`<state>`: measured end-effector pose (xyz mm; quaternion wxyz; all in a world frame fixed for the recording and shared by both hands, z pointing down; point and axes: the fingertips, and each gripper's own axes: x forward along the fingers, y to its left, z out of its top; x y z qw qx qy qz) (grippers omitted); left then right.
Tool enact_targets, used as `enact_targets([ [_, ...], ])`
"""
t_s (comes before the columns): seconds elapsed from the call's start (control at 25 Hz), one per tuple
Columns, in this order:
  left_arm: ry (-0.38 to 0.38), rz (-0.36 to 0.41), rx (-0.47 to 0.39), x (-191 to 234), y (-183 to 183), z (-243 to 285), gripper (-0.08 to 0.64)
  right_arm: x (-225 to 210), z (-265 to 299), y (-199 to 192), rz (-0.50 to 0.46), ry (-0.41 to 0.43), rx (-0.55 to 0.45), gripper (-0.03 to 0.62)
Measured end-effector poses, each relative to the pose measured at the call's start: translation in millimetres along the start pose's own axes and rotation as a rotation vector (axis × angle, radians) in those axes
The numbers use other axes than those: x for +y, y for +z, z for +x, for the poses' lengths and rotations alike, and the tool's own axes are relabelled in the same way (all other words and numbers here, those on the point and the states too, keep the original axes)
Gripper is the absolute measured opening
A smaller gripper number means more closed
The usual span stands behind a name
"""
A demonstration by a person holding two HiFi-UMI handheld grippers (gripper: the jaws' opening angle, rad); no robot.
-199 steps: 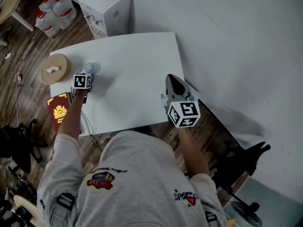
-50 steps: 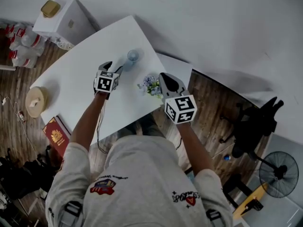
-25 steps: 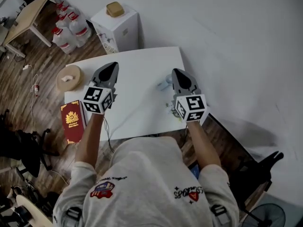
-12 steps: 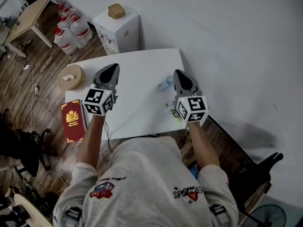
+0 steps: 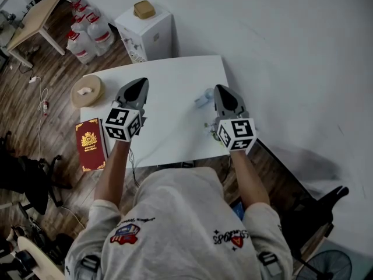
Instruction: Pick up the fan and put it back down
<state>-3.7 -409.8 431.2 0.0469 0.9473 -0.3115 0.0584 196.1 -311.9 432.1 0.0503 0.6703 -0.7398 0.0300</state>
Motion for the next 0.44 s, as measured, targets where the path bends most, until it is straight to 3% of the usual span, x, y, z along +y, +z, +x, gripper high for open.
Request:
enact_targets([
  [0.44, -0.005, -0.005, 0.013, -3.3, -5.6, -4.0, 0.005, 2.7, -6.1, -4.9, 0.004, 0.001, 0.003, -0.011],
])
